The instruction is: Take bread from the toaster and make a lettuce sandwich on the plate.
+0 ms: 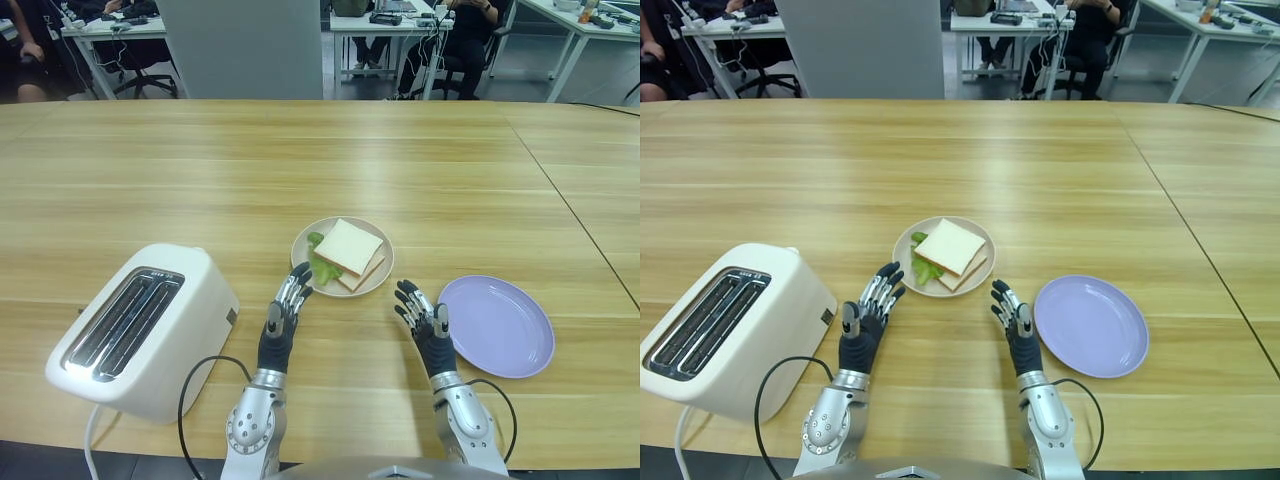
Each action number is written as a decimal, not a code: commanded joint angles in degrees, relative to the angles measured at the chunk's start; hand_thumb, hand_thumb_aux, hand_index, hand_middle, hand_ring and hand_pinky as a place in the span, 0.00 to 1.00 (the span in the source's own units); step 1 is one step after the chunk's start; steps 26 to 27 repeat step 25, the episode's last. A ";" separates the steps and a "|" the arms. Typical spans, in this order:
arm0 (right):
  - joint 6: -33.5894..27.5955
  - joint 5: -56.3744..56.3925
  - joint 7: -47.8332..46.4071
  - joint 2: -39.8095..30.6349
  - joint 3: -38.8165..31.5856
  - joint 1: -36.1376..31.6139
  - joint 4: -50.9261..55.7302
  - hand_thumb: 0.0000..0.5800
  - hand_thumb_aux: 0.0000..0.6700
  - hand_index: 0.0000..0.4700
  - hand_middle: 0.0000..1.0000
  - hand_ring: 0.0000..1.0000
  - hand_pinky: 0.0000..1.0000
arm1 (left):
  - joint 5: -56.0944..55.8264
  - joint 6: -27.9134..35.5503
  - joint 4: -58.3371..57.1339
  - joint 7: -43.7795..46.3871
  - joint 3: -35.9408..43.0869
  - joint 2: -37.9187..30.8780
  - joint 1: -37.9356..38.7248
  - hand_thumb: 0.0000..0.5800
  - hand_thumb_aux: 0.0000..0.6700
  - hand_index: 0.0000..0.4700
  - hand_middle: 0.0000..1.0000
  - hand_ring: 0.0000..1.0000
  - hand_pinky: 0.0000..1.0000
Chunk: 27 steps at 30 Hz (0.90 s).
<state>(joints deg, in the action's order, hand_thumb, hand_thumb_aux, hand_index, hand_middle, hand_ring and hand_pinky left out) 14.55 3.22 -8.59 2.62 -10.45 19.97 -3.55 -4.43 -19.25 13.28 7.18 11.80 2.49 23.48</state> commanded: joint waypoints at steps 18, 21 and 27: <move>0.46 3.23 -0.07 1.44 1.66 -4.58 4.20 0.00 0.00 0.00 0.00 0.00 0.00 | -8.18 4.41 -3.01 2.53 -4.09 -0.33 -5.52 0.00 0.00 0.00 0.00 0.00 0.00; -1.71 5.20 -0.10 1.19 2.34 -5.06 1.66 0.00 0.00 0.00 0.00 0.00 0.00 | -9.97 7.42 0.61 3.43 -4.19 -1.34 -6.29 0.00 0.00 0.00 0.00 0.00 0.00; -4.11 7.51 0.32 1.12 3.53 -5.66 -1.12 0.00 0.00 0.00 0.00 0.00 0.00 | -10.96 10.04 1.68 3.80 -5.22 -2.41 -7.78 0.00 0.00 0.00 0.00 0.00 0.00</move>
